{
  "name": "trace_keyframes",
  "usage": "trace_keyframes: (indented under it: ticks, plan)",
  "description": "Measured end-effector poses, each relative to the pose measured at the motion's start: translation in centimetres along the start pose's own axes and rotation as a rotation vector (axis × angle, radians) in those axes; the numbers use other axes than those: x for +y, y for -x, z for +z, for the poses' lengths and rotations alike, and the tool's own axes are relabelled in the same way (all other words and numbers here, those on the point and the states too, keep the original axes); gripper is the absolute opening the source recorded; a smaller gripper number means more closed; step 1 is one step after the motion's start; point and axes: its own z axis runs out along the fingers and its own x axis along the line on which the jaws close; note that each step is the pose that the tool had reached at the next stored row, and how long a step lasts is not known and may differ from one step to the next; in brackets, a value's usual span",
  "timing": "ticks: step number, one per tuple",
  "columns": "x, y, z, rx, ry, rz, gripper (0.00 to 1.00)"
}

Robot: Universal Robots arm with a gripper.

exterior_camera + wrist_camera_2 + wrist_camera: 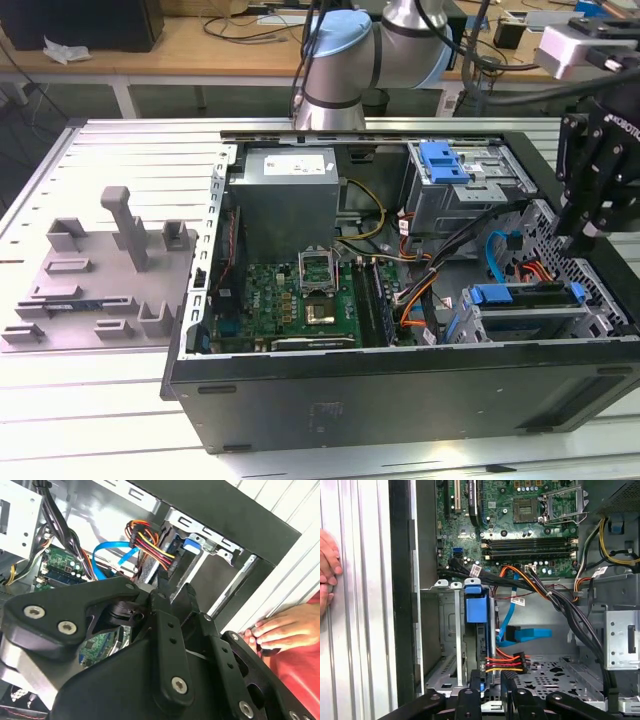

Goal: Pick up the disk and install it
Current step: 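Insert the second disk wire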

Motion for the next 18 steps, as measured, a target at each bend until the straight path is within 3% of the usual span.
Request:
trace_keyframes:
  ticks: [3,4,8,13,15,18]
  plan:
    - [0.22,0.82,-0.10,0.0174,-0.0011,-0.004,0.30]
    - [0.35,1.14,-0.14,0.0263,-0.0017,-0.005,0.30]
    - [0.55,1.70,-0.20,0.0444,-0.0028,-0.007,0.30]
    - [0.79,2.83,-0.32,0.0785,-0.0053,-0.006,0.30]
    - [0.94,3.30,-0.36,0.1054,-0.0063,-0.007,0.30]
    - [1.15,3.84,-0.42,0.1332,-0.0075,-0.007,0.30]
